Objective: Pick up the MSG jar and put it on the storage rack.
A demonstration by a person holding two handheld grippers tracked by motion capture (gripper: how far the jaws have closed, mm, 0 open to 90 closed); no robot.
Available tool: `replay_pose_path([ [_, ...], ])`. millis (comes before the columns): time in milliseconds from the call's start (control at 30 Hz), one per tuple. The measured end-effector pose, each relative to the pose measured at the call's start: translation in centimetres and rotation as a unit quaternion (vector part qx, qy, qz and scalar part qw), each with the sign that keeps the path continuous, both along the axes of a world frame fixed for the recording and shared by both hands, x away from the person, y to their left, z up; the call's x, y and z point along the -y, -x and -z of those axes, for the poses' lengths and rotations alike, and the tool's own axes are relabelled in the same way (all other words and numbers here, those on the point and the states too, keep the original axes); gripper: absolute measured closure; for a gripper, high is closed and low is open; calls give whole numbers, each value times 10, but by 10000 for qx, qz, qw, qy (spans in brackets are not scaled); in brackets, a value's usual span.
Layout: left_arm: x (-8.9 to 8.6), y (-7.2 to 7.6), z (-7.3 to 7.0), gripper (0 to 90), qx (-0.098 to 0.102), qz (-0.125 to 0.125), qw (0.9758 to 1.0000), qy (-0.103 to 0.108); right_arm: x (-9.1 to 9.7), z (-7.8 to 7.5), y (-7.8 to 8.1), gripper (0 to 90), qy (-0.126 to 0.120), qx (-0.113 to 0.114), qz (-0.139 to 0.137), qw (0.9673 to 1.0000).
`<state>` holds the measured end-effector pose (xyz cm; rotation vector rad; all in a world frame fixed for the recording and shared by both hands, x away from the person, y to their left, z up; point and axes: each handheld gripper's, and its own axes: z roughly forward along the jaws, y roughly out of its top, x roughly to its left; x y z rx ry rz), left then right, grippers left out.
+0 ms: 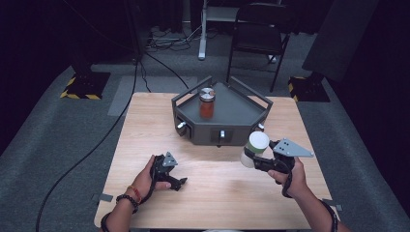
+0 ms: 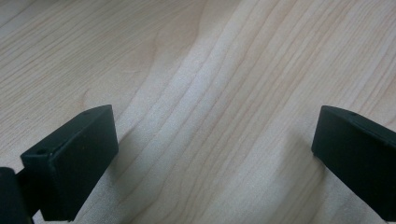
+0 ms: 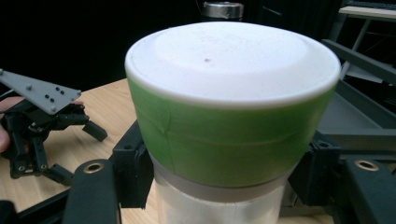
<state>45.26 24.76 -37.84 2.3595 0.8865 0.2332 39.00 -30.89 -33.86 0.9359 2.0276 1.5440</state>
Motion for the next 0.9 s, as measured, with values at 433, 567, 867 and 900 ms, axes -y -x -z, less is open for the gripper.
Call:
replay_pose_path([
  [433, 0, 0, 0, 1, -1, 2, 10000, -1, -7, -18, -13, 344, 20, 76, 169, 9998],
  [567, 0, 0, 0, 1, 0, -3, 10000, 0, -8, -25, -18, 344, -7, 127, 197, 9997],
  [867, 0, 0, 0, 1, 0, -8, 10000, -1, -15, -38, -32, 344, 20, 217, 325, 9992],
  [900, 0, 0, 0, 1, -1, -7, 10000, -1, -16, -39, -33, 344, 19, 217, 334, 9992],
])
